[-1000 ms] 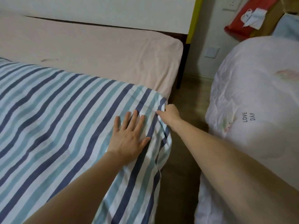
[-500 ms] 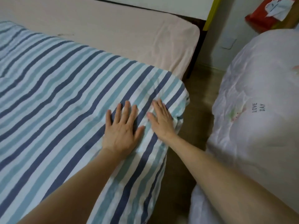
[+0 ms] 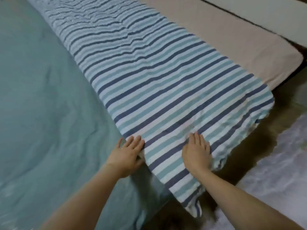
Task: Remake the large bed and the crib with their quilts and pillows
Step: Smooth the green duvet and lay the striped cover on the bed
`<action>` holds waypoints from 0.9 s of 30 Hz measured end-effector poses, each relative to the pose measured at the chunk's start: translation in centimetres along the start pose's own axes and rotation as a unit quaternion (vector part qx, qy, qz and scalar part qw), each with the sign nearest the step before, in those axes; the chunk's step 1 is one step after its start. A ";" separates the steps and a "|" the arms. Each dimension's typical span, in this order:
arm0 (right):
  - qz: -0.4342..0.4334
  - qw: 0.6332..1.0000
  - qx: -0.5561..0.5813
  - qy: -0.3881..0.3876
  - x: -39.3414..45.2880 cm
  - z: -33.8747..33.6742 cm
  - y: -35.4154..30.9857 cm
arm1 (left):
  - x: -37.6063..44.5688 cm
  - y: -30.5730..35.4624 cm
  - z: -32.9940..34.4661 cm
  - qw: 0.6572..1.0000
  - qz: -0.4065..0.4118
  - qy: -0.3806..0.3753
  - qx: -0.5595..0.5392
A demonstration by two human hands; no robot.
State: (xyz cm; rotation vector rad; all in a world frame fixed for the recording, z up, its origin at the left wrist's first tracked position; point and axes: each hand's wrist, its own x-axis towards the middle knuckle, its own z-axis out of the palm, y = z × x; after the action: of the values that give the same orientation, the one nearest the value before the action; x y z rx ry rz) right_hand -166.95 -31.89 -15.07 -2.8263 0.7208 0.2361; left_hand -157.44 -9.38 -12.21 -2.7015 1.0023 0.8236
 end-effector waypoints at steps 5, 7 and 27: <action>-0.224 0.973 0.051 0.021 -6.5 1.1 -15.3 | -10.2 -10.6 3.4 0.983 -0.169 0.047 -0.056; -0.326 0.945 0.028 0.008 -6.8 2.8 -19.9 | -13.2 -14.0 5.4 0.971 -0.212 0.069 -0.084; -0.344 0.938 -0.012 -0.049 -9.2 7.5 -42.8 | -25.9 -31.2 13.4 0.915 -0.326 0.161 -0.175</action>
State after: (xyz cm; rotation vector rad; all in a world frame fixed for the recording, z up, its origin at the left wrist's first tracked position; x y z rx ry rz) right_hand -154.88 10.78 -13.30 -2.8547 -0.3106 0.2553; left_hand -159.69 33.23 -11.13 -3.2203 -0.0801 0.4585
